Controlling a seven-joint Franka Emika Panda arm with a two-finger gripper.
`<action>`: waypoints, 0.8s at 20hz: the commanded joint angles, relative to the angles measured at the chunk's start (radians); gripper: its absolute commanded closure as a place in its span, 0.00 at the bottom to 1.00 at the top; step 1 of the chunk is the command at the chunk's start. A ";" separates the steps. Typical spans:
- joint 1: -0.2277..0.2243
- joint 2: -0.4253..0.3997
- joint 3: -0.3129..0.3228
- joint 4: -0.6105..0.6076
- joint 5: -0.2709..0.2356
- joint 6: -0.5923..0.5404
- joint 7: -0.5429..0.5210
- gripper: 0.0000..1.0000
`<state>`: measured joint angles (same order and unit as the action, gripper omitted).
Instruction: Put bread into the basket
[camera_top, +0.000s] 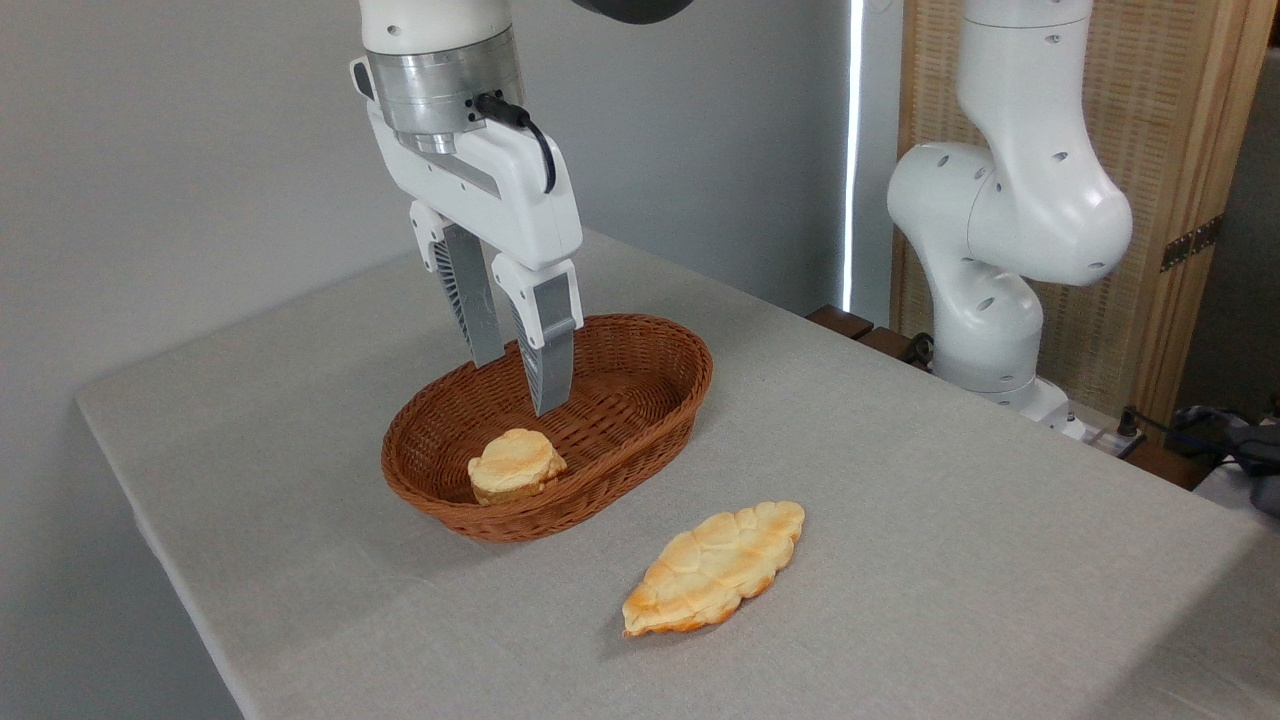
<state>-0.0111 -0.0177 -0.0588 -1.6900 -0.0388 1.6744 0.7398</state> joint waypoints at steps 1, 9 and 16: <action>-0.007 -0.004 0.008 0.013 0.010 -0.030 -0.005 0.00; -0.009 -0.007 0.008 0.010 0.016 -0.071 -0.002 0.00; -0.009 -0.047 0.036 -0.098 0.019 -0.033 0.153 0.00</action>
<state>-0.0111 -0.0190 -0.0576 -1.7050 -0.0362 1.6160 0.7859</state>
